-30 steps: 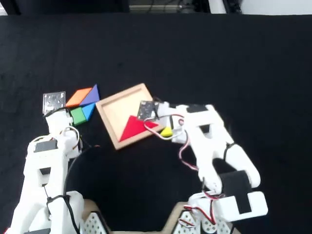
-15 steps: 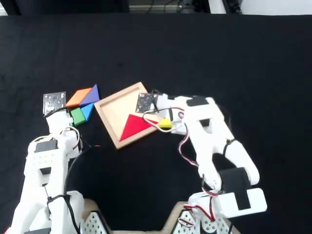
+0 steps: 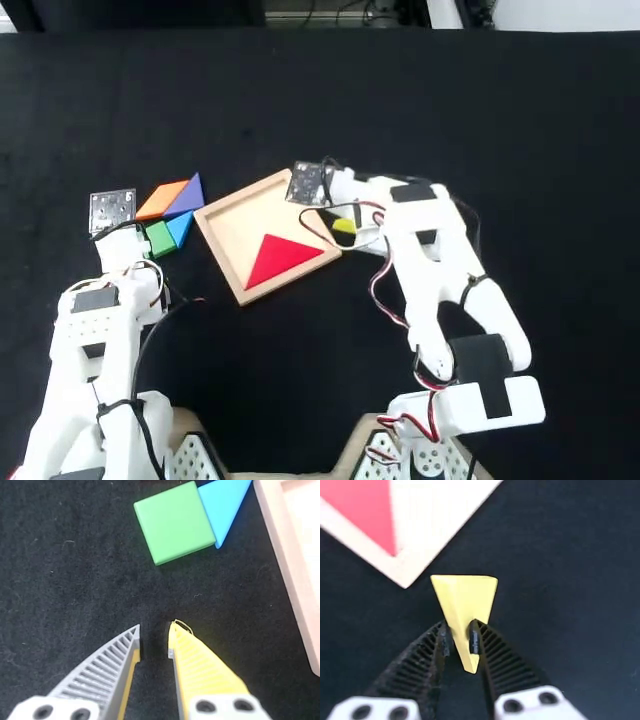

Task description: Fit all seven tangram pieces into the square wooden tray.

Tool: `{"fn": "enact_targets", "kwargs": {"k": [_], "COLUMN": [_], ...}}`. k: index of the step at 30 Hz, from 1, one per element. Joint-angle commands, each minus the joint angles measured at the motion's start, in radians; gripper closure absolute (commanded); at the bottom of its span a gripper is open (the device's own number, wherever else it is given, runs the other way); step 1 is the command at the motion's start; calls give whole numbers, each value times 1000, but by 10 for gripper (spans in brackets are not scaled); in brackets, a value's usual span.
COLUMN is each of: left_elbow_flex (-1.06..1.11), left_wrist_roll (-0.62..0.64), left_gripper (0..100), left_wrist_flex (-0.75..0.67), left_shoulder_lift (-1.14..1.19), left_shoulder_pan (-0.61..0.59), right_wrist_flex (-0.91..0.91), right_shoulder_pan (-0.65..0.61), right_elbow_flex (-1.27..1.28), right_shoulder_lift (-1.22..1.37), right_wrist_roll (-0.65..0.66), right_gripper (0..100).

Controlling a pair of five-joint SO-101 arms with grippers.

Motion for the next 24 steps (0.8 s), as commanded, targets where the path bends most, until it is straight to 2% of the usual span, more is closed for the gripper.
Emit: {"fn": "enact_targets", "kwargs": {"k": [1, 5, 8, 14, 17, 24], "left_elbow_flex": [-5, -5, -5, -5, -5, -5], "left_wrist_roll": [-5, -5, -5, -6, -5, -3], "left_gripper": [891, 891, 891, 891, 891, 891], "left_wrist_flex": [-17, -17, -17, -17, -17, -17], "left_shoulder_lift": [-21, -21, -21, -21, -21, -20], "left_shoulder_pan": [-4, -4, -4, -4, -4, 16], "right_wrist_flex": [-2, 41, 92, 48, 60, 315], "right_shoulder_pan": [14, 12, 11, 31, 41, -17], "right_elbow_flex": [-67, -142, -188, -245, -309, -501], "right_shoulder_lift": [-18, -38, -15, 145, 179, 116], "right_wrist_roll": [-77, -189, -198, -209, -272, -391], "right_gripper": [987, 987, 987, 987, 987, 987]}}
